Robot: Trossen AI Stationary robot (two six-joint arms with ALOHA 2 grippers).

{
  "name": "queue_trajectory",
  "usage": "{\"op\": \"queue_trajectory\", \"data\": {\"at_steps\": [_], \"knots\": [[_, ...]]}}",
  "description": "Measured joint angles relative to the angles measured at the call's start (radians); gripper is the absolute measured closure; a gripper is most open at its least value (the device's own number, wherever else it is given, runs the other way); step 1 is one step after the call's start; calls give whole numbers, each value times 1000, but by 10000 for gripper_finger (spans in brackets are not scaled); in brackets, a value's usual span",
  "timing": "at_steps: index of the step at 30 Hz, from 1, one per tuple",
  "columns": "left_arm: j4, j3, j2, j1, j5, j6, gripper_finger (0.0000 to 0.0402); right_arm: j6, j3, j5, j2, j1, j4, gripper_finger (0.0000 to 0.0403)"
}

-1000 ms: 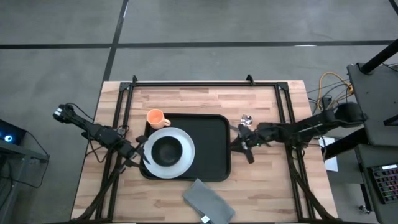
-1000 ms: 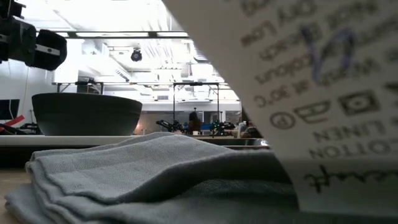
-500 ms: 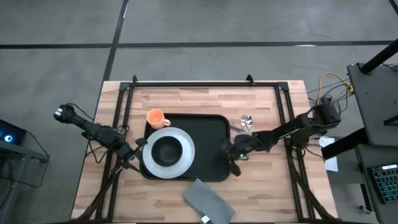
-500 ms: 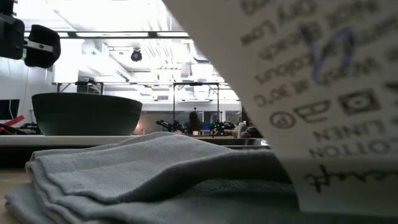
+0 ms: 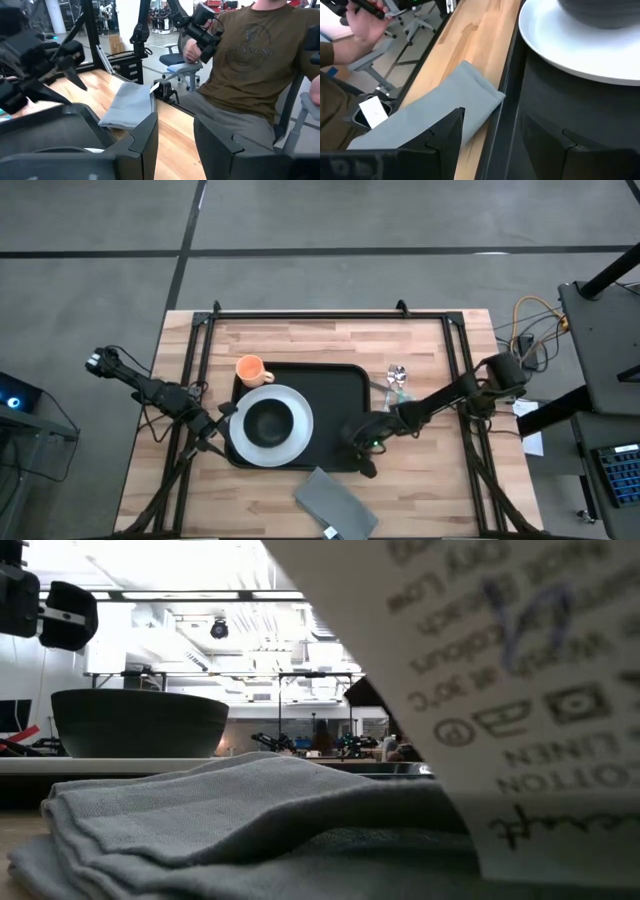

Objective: Set up tray
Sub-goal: Put the gray table napkin on the right side of the white plate

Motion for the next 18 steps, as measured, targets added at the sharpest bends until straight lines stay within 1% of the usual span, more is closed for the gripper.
{"op": "queue_trajectory", "data": {"at_steps": [4, 9, 18], "knots": [[1, 0, 1, 1, 0, 0, 295, 3, 64, -7, 76, 4, -2, 218], [-1, 0, 4, 1, 0, 0, 295, 33, 124, -83, 138, 0, -8, 218], [-2, 0, 9, 0, 0, 0, 295, 87, 175, -88, 206, -4, -9, 220]]}}
